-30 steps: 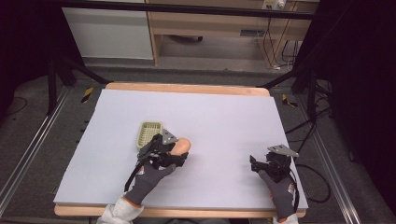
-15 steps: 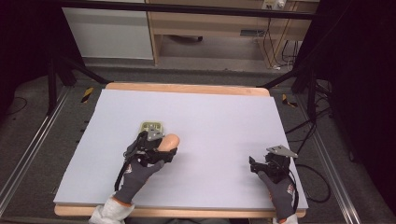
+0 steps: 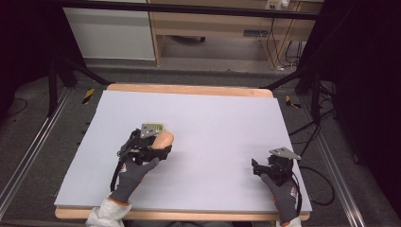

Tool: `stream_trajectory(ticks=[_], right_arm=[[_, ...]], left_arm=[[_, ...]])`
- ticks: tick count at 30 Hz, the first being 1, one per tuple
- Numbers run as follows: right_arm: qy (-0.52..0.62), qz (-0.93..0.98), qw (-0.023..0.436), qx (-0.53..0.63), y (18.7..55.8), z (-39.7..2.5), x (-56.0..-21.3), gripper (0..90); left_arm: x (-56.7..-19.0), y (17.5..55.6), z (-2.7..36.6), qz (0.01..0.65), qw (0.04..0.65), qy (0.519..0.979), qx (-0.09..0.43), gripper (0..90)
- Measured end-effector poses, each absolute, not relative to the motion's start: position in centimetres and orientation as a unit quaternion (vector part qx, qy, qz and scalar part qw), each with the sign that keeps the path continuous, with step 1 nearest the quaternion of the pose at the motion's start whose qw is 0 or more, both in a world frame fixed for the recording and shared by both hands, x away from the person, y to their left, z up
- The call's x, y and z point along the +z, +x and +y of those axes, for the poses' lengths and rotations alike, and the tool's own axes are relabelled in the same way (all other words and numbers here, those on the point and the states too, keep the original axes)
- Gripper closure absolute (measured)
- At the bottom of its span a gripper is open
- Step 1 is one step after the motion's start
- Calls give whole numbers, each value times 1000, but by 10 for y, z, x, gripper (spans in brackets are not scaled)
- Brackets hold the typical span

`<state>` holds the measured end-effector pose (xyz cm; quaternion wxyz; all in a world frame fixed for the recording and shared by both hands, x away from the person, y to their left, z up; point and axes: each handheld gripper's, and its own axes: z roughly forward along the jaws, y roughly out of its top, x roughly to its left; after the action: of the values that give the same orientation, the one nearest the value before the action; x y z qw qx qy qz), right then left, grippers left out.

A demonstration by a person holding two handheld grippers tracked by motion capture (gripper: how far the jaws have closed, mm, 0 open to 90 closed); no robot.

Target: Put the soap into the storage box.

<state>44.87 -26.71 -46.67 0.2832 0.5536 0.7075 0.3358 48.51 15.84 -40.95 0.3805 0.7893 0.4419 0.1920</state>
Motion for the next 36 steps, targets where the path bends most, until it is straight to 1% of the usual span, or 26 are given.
stream_trajectory(ticks=[8,13,36], right_arm=[[553,708,282,337,449,-267,-467,94],[553,708,282,337,449,-266,-466,93],[554,709,278,337,451,-265,-467,93]], left_arm=[[-405,492,168,452,387,778,199,319],[-406,498,174,460,381,776,204,320],[-423,526,185,488,359,767,211,320]])
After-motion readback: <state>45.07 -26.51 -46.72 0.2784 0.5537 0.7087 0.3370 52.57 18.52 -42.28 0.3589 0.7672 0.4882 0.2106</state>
